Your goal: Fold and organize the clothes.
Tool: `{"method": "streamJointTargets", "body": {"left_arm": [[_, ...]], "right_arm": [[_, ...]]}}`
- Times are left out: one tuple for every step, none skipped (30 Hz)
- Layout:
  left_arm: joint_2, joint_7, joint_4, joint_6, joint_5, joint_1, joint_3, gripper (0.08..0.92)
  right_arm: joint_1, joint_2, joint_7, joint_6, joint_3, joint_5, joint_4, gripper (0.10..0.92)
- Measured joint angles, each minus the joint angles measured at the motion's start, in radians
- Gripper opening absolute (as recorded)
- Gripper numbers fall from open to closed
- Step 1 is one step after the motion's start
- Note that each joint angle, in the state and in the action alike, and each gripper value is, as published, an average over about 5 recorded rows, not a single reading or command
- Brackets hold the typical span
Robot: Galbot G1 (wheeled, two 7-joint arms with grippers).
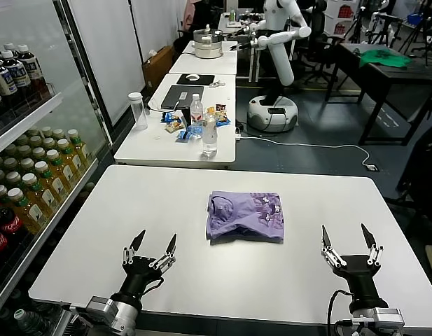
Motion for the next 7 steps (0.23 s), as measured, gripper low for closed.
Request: {"method": "streamJointTargets", "body": {"left_arm": [[0.002,0.003,0.0,0.0,-0.001,-0.001,-0.001,0.823],[0.004,0.006,0.0,-0.001,-0.002,-0.002,-0.002,0.823],[0.004,0.009,0.0,-0.001,-0.003,-0.004,-0.003,0.823],[0.005,0.011,0.0,-0.001,-0.004,-0.006,-0.003,0.823],[0.006,0.014,0.0,-0.001,-0.005,-0.008,-0.004,0.823],[0.006,0.015,0.0,-0.001,-0.006,-0.009,-0.005,0.823],[0.006,0.016,0.0,-0.001,-0.006,-0.01,-0.005,0.823]], "right_arm": [[0.0,0.001,0.002,0.0,0.0,-0.002,0.001,0.823],[0.001,0.001,0.004,0.001,0.0,-0.003,0.001,0.823],[0.001,0.002,0.006,0.001,0.001,-0.005,0.002,0.823],[0.002,0.002,0.008,0.001,0.001,-0.006,0.002,0.823],[0.003,0.003,0.01,0.001,0.002,-0.007,0.002,0.823],[0.003,0.003,0.011,0.001,0.002,-0.008,0.003,0.823],[0.003,0.003,0.013,0.001,0.002,-0.009,0.003,0.823]]}}
